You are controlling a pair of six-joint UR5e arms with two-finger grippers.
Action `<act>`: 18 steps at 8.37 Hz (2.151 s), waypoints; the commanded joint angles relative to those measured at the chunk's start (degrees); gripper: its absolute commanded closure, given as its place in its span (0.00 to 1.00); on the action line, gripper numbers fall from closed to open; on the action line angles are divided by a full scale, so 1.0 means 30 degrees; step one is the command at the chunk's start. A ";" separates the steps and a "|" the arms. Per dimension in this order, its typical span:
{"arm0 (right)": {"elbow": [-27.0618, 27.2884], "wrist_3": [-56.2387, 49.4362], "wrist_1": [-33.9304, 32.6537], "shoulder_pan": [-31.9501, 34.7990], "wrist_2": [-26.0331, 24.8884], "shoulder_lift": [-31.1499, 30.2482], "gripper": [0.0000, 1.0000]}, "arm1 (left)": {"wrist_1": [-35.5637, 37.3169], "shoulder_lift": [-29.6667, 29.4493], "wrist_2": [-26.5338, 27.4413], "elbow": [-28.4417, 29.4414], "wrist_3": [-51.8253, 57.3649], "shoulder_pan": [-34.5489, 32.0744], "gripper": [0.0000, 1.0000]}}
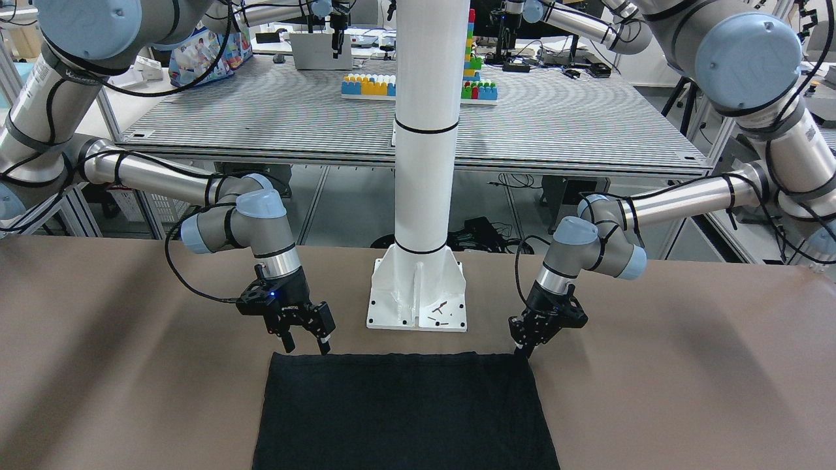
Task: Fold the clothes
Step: 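Grasp the two hem corners with the left and right grippers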
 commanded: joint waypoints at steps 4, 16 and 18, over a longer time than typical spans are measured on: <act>0.0001 -0.0027 -0.0023 0.0021 0.0000 -0.0009 0.06 | 0.0000 0.0012 -0.0002 -0.0062 0.0001 0.0028 0.69; -0.1577 0.0582 0.5455 -0.2901 -0.2568 -0.5225 0.12 | 0.0029 -0.0047 0.0028 -0.0033 0.0030 0.0057 1.00; -0.2308 0.1348 0.5455 -0.3698 -0.3689 -0.4731 0.30 | 0.0029 -0.0018 0.0086 -0.0033 0.0030 0.0116 1.00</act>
